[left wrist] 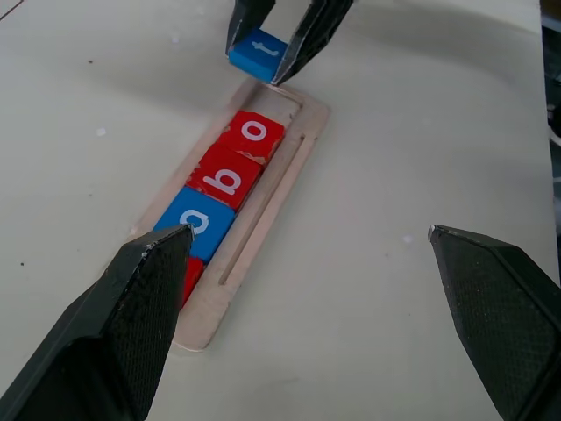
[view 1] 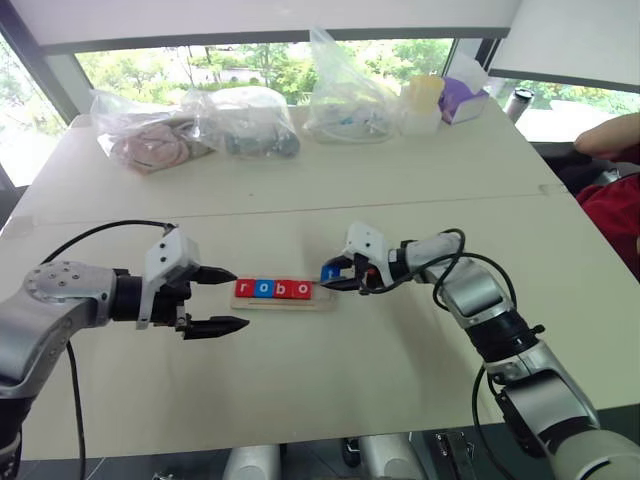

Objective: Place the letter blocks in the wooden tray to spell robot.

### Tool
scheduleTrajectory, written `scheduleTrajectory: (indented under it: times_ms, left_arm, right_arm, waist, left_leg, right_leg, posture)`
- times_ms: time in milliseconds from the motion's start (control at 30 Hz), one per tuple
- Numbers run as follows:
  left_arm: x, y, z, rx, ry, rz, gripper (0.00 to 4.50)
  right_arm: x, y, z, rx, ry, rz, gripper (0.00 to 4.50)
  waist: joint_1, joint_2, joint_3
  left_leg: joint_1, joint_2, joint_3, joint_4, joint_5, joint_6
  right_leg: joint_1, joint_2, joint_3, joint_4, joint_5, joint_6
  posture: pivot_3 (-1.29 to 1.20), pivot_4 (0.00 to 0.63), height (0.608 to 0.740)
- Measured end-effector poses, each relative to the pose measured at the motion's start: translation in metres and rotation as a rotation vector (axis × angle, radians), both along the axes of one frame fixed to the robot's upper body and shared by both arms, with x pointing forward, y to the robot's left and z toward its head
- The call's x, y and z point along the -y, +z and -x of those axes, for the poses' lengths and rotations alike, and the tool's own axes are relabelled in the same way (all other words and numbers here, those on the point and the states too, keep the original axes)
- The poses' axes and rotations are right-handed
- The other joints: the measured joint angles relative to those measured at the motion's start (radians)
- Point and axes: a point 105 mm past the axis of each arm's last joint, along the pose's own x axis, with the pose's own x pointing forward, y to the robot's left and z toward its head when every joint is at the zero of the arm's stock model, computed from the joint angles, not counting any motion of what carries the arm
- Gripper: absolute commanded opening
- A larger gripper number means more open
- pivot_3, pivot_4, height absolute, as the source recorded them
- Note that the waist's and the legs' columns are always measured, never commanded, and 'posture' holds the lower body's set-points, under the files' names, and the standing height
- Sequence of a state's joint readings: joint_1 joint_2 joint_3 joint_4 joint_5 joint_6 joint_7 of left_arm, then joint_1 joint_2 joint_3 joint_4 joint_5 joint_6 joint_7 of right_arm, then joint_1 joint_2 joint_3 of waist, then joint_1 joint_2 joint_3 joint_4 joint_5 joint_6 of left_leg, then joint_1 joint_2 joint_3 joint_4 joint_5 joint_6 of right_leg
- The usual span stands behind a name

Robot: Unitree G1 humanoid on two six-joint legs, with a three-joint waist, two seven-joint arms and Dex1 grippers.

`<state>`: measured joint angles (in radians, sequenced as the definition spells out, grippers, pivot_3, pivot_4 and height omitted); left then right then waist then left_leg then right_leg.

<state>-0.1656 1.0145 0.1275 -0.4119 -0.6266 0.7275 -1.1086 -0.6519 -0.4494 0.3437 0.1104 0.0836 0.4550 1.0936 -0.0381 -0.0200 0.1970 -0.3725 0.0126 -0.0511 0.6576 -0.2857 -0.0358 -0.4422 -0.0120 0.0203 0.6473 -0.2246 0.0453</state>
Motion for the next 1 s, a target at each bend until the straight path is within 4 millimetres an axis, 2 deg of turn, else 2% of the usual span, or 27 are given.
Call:
scheduleTrajectory:
  times_ms: [133,300,1000]
  left_arm:
    - [0.001,-0.004,0.001,-0.009,0.010,0.012,4.50]
    - [0.003,-0.008,0.000,-0.006,0.026,0.035,4.50]
    - [0.010,-0.010,-0.001,0.000,0.029,0.045,4.50]
  right_arm:
    - [-0.005,0.003,0.005,0.006,0.029,0.005,1.22]
    - [-0.011,-0.002,0.010,-0.001,0.048,0.016,1.22]
    - [-0.019,-0.016,0.009,0.021,0.056,0.041,1.22]
  waist:
    - [-0.004,0.000,0.000]
    - [-0.006,0.000,0.000]
    - [-0.005,0.000,0.000]
  left_leg:
    - [0.000,0.000,-0.001,0.000,0.000,0.000]
    - [0.001,0.001,-0.001,0.000,0.000,0.000]
    - [0.000,0.001,-0.001,0.000,0.000,0.000]
  right_leg:
    - [0.000,0.001,-0.001,0.001,0.000,0.001]
    - [0.000,0.001,-0.001,0.001,0.000,0.001]
    - [0.000,0.001,-0.001,0.001,0.000,0.001]
  posture:
    - [0.00,0.150,0.740]
    - [0.00,0.150,0.740]
    - [0.00,0.150,0.740]
